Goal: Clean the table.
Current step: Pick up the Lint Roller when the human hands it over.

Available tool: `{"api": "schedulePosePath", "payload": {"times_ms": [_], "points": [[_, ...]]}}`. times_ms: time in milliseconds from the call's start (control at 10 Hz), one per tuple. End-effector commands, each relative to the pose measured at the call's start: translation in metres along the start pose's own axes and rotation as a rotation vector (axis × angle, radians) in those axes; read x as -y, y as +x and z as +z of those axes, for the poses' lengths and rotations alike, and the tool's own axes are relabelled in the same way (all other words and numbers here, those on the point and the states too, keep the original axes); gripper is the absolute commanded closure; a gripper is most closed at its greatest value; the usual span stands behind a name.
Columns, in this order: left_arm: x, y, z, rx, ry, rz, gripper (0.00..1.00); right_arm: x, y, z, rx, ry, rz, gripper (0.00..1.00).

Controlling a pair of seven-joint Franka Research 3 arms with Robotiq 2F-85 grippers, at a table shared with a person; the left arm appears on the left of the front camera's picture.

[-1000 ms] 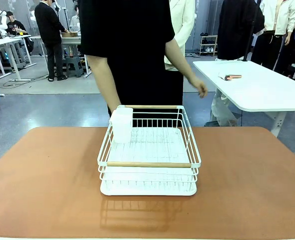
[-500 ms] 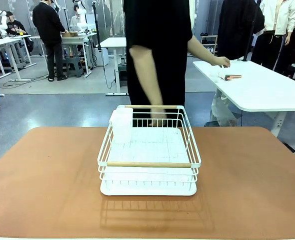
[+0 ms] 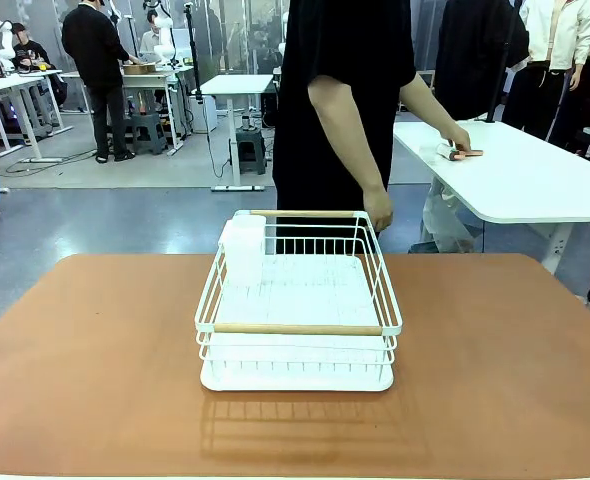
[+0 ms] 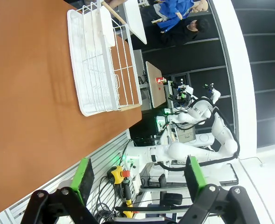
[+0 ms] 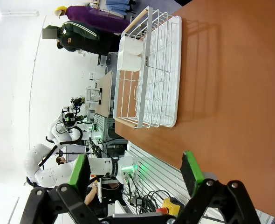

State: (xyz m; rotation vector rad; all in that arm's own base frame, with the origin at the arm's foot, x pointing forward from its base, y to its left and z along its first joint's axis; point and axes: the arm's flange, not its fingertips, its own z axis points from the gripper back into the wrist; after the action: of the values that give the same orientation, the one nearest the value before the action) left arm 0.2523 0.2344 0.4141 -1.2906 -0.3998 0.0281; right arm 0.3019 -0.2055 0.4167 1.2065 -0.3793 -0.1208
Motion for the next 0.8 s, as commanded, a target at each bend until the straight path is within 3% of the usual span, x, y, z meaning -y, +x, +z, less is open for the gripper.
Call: {"api": "schedulePosePath", "payload": {"times_ms": [0, 700], "points": [[-0.0001, -0.0015, 0.002, 0.002, -0.007, 0.004, 0.0, -0.0023, 0.0002, 0.0009, 0.003, 0.011, 0.005, 0.0], [-0.0001, -0.0015, 0.002, 0.002, -0.007, 0.004, 0.0, -0.0023, 0.0002, 0.0009, 0.003, 0.011, 0.005, 0.0]]}}
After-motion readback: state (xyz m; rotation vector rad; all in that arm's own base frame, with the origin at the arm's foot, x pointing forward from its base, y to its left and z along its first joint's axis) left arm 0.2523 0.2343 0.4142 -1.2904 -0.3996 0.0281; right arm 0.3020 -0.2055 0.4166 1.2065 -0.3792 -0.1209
